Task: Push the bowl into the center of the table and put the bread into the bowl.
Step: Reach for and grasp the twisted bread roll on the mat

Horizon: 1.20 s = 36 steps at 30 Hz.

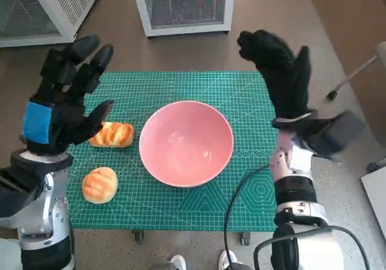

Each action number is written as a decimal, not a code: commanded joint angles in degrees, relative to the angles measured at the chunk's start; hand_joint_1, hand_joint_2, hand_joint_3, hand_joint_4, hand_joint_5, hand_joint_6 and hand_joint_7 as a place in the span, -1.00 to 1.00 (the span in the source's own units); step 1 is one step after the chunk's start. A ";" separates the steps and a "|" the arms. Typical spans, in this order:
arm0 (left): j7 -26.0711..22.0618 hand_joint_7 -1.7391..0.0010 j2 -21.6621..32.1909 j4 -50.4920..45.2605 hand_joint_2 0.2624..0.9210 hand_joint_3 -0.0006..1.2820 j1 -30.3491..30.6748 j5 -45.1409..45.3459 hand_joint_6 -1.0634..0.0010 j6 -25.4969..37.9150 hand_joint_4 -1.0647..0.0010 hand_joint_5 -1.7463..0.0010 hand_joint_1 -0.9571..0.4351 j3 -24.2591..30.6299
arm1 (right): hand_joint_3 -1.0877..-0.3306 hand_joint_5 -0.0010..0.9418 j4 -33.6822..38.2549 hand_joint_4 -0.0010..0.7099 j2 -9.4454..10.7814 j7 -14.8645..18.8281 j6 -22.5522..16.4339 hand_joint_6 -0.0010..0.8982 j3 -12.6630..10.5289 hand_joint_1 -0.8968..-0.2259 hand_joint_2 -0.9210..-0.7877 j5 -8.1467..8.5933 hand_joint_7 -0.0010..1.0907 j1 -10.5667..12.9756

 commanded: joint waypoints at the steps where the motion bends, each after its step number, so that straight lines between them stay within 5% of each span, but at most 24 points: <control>1: -0.71 0.13 1.30 -0.13 1.00 -0.58 -1.59 -0.35 0.92 0.00 0.40 1.00 -0.28 0.06 | 0.26 -0.99 -5.78 -0.26 0.65 4.42 3.62 -0.17 1.25 -0.02 -1.00 3.87 -0.97 3.65; 6: -1.22 0.14 1.25 1.70 1.00 -0.59 -3.20 0.08 0.91 -1.05 0.41 1.00 -0.30 -0.66 | 0.32 -0.99 -8.93 -0.25 0.47 5.87 4.63 -0.17 2.09 -0.03 -1.00 5.17 -0.97 4.90; 14: -2.66 0.26 0.60 6.75 1.00 -0.63 -6.08 1.62 0.78 -5.81 0.38 0.99 -0.29 -2.54 | 0.35 -0.99 -11.56 -0.24 0.07 3.46 4.32 -0.16 2.95 -0.06 -1.00 3.73 -0.97 6.33; 28: -5.86 0.38 0.87 12.75 1.00 -0.59 -10.29 2.85 0.68 -12.13 0.36 0.99 -0.30 -5.42 | 0.35 -1.00 -12.97 -0.26 -0.27 2.23 2.86 -0.19 2.99 -0.06 -1.00 3.65 -0.98 7.67; 36: -7.29 0.42 8.87 10.23 1.00 -0.61 -9.32 11.05 0.75 -12.86 0.40 1.00 -0.28 -4.81 | 0.35 -1.00 -13.06 -0.27 -0.31 1.40 2.14 -0.19 3.13 -0.05 -1.00 3.45 -0.98 8.51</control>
